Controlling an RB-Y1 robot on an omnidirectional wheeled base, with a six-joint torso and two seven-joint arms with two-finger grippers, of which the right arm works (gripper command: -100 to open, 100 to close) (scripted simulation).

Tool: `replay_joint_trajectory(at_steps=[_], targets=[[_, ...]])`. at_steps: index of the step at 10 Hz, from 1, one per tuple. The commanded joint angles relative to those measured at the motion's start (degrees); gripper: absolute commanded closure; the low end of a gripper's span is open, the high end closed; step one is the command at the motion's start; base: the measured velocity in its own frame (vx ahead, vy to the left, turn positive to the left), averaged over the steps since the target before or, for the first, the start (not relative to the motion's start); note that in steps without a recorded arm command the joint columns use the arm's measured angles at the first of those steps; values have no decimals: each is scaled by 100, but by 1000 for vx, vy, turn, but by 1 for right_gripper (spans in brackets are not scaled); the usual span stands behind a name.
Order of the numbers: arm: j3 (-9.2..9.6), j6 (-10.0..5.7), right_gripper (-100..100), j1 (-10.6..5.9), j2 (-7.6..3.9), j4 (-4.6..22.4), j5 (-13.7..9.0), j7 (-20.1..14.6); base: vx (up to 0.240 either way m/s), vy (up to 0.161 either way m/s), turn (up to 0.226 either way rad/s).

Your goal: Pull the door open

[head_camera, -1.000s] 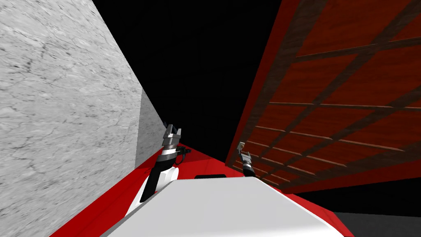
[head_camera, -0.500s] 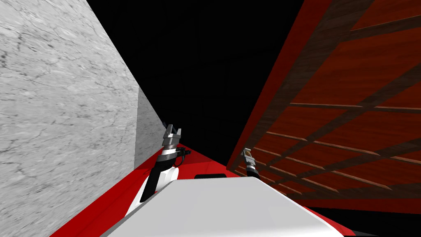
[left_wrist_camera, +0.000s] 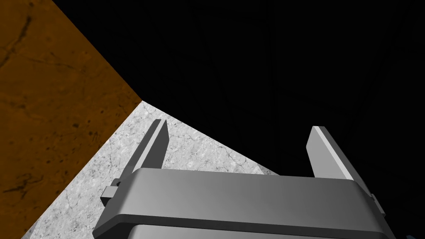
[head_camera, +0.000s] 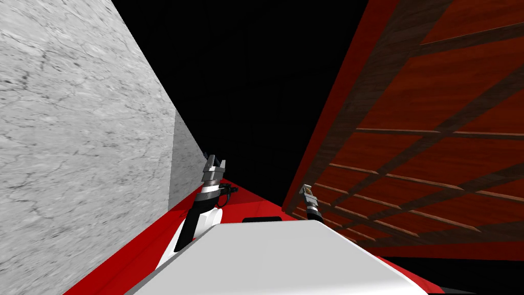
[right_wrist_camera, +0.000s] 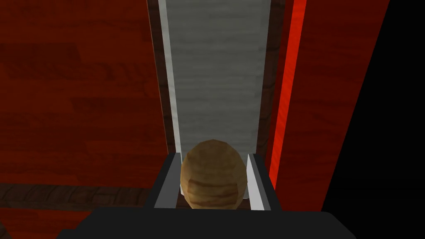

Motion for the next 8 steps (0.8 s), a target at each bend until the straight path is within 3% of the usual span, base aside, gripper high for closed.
replay_joint_trajectory(at_steps=[1,3,4,5,6,7,8], targets=[[-10,208,100,0,5,-5,-221,-76,-9,16,-66],[-23,493,100,0,11,-12,-522,-176,-17,35,-56],[-23,493,100,0,11,-12,-522,-176,-15,31,-36],[-32,705,100,1,16,-16,-746,-248,-21,27,-64],[-32,705,100,1,16,-16,-746,-248,-19,20,-26],[-41,918,100,1,21,-21,-971,-319,-14,13,-60],[-41,918,100,1,21,-21,-971,-319,-11,11,-33]])
